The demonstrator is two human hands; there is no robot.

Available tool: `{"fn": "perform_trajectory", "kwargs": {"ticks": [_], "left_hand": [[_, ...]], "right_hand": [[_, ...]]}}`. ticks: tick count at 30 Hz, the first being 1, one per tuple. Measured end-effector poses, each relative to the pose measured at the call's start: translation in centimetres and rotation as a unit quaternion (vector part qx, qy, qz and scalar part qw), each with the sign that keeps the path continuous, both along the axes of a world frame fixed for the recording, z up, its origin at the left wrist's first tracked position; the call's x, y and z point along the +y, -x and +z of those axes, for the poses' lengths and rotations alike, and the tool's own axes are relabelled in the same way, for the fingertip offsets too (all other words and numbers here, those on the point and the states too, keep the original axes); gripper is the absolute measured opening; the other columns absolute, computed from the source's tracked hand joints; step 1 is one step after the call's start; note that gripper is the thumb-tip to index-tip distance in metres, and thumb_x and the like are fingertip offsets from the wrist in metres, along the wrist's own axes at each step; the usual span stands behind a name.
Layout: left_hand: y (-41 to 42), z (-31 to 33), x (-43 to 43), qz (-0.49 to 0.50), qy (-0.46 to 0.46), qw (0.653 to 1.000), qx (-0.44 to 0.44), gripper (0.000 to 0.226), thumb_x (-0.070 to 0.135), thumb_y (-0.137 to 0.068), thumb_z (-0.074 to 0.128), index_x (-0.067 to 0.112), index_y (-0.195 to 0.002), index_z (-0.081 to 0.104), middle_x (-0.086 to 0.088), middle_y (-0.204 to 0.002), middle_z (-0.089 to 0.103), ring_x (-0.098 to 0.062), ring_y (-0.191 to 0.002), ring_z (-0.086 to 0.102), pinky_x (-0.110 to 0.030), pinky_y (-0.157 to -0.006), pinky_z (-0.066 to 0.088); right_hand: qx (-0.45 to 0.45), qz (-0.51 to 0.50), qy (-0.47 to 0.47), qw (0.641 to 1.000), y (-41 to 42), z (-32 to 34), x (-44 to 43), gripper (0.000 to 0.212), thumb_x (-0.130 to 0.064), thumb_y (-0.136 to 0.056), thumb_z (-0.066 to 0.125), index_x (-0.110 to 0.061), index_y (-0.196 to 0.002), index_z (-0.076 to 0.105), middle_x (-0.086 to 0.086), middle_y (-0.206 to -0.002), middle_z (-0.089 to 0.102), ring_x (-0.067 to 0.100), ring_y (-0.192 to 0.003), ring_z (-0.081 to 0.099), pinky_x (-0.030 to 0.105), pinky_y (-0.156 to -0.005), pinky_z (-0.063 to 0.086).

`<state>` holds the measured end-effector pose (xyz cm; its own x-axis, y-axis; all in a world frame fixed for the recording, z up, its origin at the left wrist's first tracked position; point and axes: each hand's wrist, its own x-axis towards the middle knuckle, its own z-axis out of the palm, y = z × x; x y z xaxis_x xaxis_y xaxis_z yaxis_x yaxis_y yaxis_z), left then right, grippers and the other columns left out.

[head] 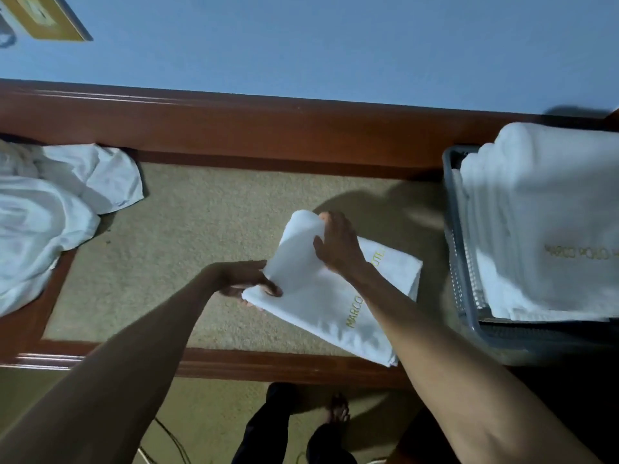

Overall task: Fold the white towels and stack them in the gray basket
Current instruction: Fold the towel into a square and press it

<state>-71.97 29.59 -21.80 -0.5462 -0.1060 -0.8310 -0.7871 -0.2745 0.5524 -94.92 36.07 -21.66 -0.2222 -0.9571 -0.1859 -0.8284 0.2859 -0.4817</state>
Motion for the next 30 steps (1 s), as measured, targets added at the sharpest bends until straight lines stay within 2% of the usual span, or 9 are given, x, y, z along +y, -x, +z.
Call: {"fn": "perform_trajectory", "kwargs": {"ticks": [2, 4, 7, 13, 16, 19, 21, 24, 30], "left_hand": [[-0.2, 0.6, -3.4, -0.024, 0.030, 0.999, -0.013, 0.067, 0.031, -0.081, 0.087, 0.027, -0.139, 0.053, -0.015, -0.129, 0.067, -0.047, -0.098, 0.066, -0.039, -0.072, 0.052], [0.0, 1.9, -6.8, -0.021, 0.089, 0.995, -0.029, 0.054, 0.022, -0.084, 0.083, 0.025, -0.132, 0.060, -0.008, -0.127, 0.066, -0.027, -0.094, 0.065, -0.027, -0.069, 0.055], [1.1, 2.7, -12.0, 0.028, 0.208, 0.977, -0.041, 0.059, 0.016, -0.077, 0.088, 0.020, -0.132, 0.066, -0.002, -0.129, 0.061, -0.025, -0.113, 0.058, -0.035, -0.087, 0.054], [6.9, 1.9, -16.3, 0.205, 0.442, 0.873, 0.030, 0.049, 0.010, -0.082, 0.083, 0.012, -0.127, 0.065, -0.004, -0.112, 0.065, -0.020, -0.100, 0.061, -0.025, -0.072, 0.046], [8.6, -0.7, -14.9, 0.174, 0.534, 0.827, 0.009, 0.042, 0.014, -0.093, 0.069, 0.008, -0.133, 0.057, -0.015, -0.125, 0.062, -0.031, -0.113, 0.058, -0.037, -0.086, 0.048], [9.2, -4.0, -13.0, 0.066, 0.642, 0.764, -0.026, 0.048, 0.026, -0.101, 0.051, 0.015, -0.148, 0.047, -0.019, -0.154, 0.043, -0.041, -0.144, 0.036, -0.053, -0.117, 0.033], [9.8, -5.3, -12.2, 0.002, 0.652, 0.759, 0.002, 0.054, 0.037, -0.106, 0.034, 0.021, -0.157, 0.036, -0.012, -0.165, 0.030, -0.034, -0.155, 0.020, -0.053, -0.126, 0.015], [10.6, -6.9, -12.2, -0.055, 0.631, 0.774, 0.005, 0.061, 0.050, -0.109, 0.016, 0.024, -0.164, 0.016, -0.007, -0.172, 0.013, -0.025, -0.159, 0.002, -0.048, -0.128, -0.003], [11.0, -9.3, -11.8, -0.059, 0.656, 0.752, -0.027, 0.068, 0.061, -0.107, 0.012, 0.029, -0.165, -0.003, 0.000, -0.173, 0.000, -0.019, -0.159, -0.008, -0.048, -0.127, -0.009]], "right_hand": [[-0.003, -0.017, 0.025, 1.000, -0.1, -0.3, -1.4, 0.052, -0.015, -0.090, 0.062, -0.004, -0.139, 0.047, 0.016, -0.137, 0.048, 0.034, -0.127, 0.046, 0.041, -0.107, 0.034], [0.014, -0.031, 0.059, 0.998, -0.2, -0.8, -2.5, 0.050, -0.013, -0.089, 0.065, -0.002, -0.135, 0.051, 0.019, -0.130, 0.053, 0.037, -0.122, 0.052, 0.043, -0.104, 0.039], [0.036, -0.060, 0.089, 0.994, 0.2, -1.5, -4.0, 0.047, -0.013, -0.086, 0.067, -0.001, -0.130, 0.053, 0.019, -0.126, 0.055, 0.039, -0.116, 0.054, 0.046, -0.099, 0.044], [0.102, -0.116, 0.175, 0.972, 2.1, -3.6, -6.8, 0.041, -0.027, -0.088, 0.054, -0.009, -0.124, 0.056, 0.014, -0.134, 0.053, 0.032, -0.122, 0.049, 0.049, -0.105, 0.043], [0.136, -0.101, 0.191, 0.967, 2.8, -4.6, -8.3, 0.043, -0.027, -0.095, 0.057, -0.010, -0.135, 0.059, 0.017, -0.145, 0.051, 0.033, -0.126, 0.054, 0.042, -0.111, 0.035], [0.114, -0.052, 0.065, 0.990, 3.1, -6.0, -9.5, 0.068, -0.054, -0.101, 0.022, -0.018, -0.158, 0.034, 0.014, -0.167, 0.022, 0.032, -0.153, 0.024, 0.049, -0.124, 0.011], [0.117, -0.035, 0.027, 0.992, 3.4, -7.4, -10.0, 0.076, -0.060, -0.097, 0.006, -0.023, -0.161, 0.022, 0.010, -0.170, 0.012, 0.028, -0.157, 0.011, 0.049, -0.125, 0.003], [0.139, -0.037, 0.069, 0.987, 4.2, -9.2, -10.0, 0.067, -0.057, -0.103, 0.018, -0.023, -0.161, 0.025, 0.009, -0.169, 0.017, 0.027, -0.156, 0.015, 0.051, -0.126, 0.010], [0.215, -0.057, 0.181, 0.958, 4.0, -11.2, -9.6, 0.058, -0.046, -0.109, 0.037, -0.019, -0.159, 0.032, 0.010, -0.166, 0.027, 0.023, -0.155, 0.022, 0.050, -0.122, 0.023]]}}
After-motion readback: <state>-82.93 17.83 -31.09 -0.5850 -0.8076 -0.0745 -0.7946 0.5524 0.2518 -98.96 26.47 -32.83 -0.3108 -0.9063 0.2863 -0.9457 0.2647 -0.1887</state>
